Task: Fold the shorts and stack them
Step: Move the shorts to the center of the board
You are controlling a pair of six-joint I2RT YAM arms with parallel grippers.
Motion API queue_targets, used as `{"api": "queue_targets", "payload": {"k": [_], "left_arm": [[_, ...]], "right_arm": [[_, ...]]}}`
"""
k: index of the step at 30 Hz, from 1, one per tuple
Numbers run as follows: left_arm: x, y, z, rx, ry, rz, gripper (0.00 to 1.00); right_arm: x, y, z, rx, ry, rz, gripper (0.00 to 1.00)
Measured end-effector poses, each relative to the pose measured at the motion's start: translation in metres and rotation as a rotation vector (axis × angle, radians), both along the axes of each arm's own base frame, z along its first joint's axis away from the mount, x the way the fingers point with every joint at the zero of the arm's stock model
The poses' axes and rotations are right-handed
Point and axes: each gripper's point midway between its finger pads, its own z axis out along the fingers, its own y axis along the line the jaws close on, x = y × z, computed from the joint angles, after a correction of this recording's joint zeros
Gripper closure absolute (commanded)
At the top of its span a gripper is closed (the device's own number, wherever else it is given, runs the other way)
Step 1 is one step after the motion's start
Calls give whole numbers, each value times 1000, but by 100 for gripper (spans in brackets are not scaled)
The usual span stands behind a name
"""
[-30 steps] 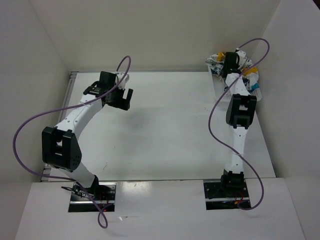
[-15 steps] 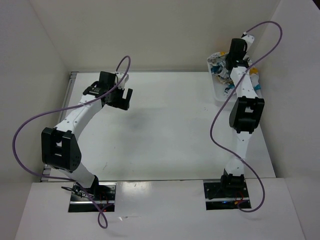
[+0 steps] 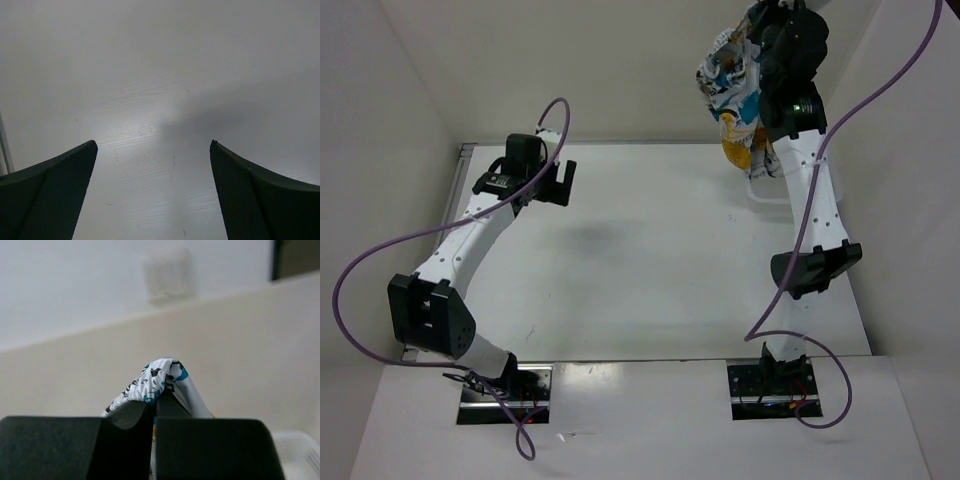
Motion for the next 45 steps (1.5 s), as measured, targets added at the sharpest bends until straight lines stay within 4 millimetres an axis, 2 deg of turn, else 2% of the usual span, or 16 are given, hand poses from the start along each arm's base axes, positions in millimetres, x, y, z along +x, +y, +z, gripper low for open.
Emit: {"api": "queue_targets", "payload": {"k": [3, 6, 9, 11, 12, 14, 17, 21, 23, 25, 27, 32, 34, 36, 41, 45], "left_arm": [[-1, 7, 20, 11, -63, 30, 0], [-5, 17, 39, 21, -123, 67, 0], [-9, 34, 53, 33, -174, 121, 0], [-11, 46, 58, 41, -196, 159, 0], [-13, 51, 59, 45, -201, 173, 0], [-16, 58, 57, 53, -198, 192, 0], [-20, 59, 46, 57, -174, 192, 0], [-29, 56, 26, 55, -121, 170, 0], [-36, 54, 15, 54, -87, 156, 0], [-42, 52, 7, 52, -59, 144, 0], [-45, 50, 1, 47, -41, 133, 0], [-55, 47, -14, 37, -2, 110, 0], [-61, 46, -21, 36, 19, 103, 0], [-67, 45, -26, 34, 35, 97, 0], [-77, 44, -36, 37, 67, 87, 0], [-81, 43, -35, 33, 67, 81, 0]], "right_arm": [[-34, 45, 47, 3, -106, 142, 100], [-69, 85, 74, 29, -163, 278, 100], [-93, 117, 79, 71, -170, 400, 95], [-95, 129, 64, 107, -124, 450, 89], [-91, 133, 50, 126, -90, 464, 87], [-80, 141, 13, 158, 1, 477, 49], [-49, 146, -76, 176, 188, 450, 24], [-16, 120, -205, 199, 471, 347, 18], [-11, 95, -246, 205, 560, 285, 18], [-12, 77, -266, 190, 595, 243, 18], [-23, 88, -276, 123, 614, 262, 14], [-77, 219, -293, -114, 647, 567, 12], [-96, 271, -320, -186, 689, 692, 12], [-102, 299, -363, -233, 767, 756, 10], [-93, 283, -465, -290, 998, 684, 2], [-87, 265, -477, -299, 1039, 614, 2]]}}
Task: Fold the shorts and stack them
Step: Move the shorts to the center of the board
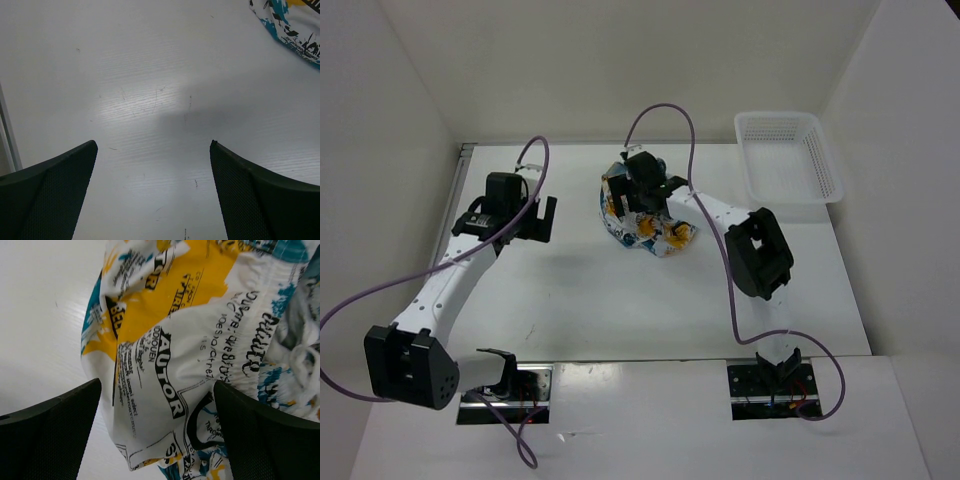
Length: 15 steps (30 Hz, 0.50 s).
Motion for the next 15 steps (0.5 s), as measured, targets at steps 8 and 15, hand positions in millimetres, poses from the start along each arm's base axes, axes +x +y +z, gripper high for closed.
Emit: {"api": "queue_targets", "payload": {"k": [8, 15], "left_arm": [[-9, 0, 0, -8, -10, -6, 0], [-15, -3, -12, -17, 23, -20, 0]], "right_arm": [[8, -6, 54, -23, -143, -57, 2], [37, -14, 109, 24, -247, -106, 2]]}}
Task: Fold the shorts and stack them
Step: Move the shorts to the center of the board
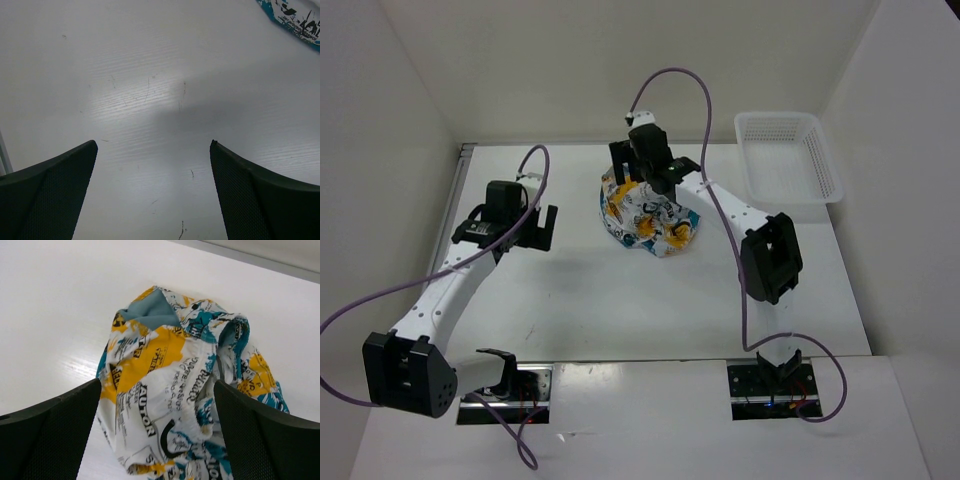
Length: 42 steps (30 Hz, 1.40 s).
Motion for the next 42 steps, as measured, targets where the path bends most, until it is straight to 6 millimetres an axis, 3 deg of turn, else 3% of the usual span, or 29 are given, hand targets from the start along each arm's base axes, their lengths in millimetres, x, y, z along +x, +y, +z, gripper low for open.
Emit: {"api": "queue_targets", "payload": {"k": [2, 5, 8, 10, 12, 13, 15, 16, 17, 19, 22, 24, 26, 28, 31, 33, 35, 37, 42], "left_arm": [[0, -1, 0, -4, 1, -4, 0], [-1, -3, -1, -11, 3, -11, 0], [-3, -5, -3, -21, 9, -22, 0], [-4, -7, -5, -30, 15, -31, 0], [-5, -9, -5, -39, 18, -40, 0], [-5, -11, -5, -45, 19, -46, 0], [-5, -14, -5, -58, 21, -59, 0], [-6, -17, -5, -67, 22, -70, 0], [-6, -19, -5, -72, 24, -78, 0], [-7, -26, -7, -81, 30, -100, 0], [-9, -42, -15, -86, 60, -152, 0], [-10, -56, -22, -80, 83, -193, 0], [-8, -69, -30, -65, 91, -227, 0], [-1, -81, -37, -39, 80, -249, 0], [14, -97, -47, 14, 45, -264, 0], [22, -109, -52, 38, 21, -273, 0], [30, -122, -53, 51, 1, -289, 0], [41, -141, -48, 48, -32, -315, 0], [62, -195, -22, -1, -170, -385, 0]], "right_arm": [[11, -3, -7, 1, 10, -11, 2], [14, -11, -43, -27, 78, -21, 2], [1, -21, -86, -72, 176, -16, 4], [-12, -25, -106, -92, 232, -2, 13], [-20, -25, -118, -95, 264, 14, 26], [-23, -25, -123, -96, 277, 22, 49], [-30, -23, -132, -93, 305, 46, 72], [-33, -22, -134, -87, 317, 57, 91], [-36, -19, -136, -74, 329, 77, 99], [-40, -12, -133, -50, 338, 110, 100], [-45, -4, -111, -1, 321, 151, 100], [-49, -1, -73, 55, 263, 177, 100], [-52, -1, -18, 116, 166, 189, 100], [-59, -8, 55, 189, 25, 193, 100], [-76, -24, 145, 280, -157, 182, 100], [-88, -37, 186, 328, -246, 162, 100], [-96, -46, 207, 361, -286, 142, 100], [-99, -49, 212, 382, -292, 128, 100], [-97, -52, 188, 390, -226, 96, 100]]}}
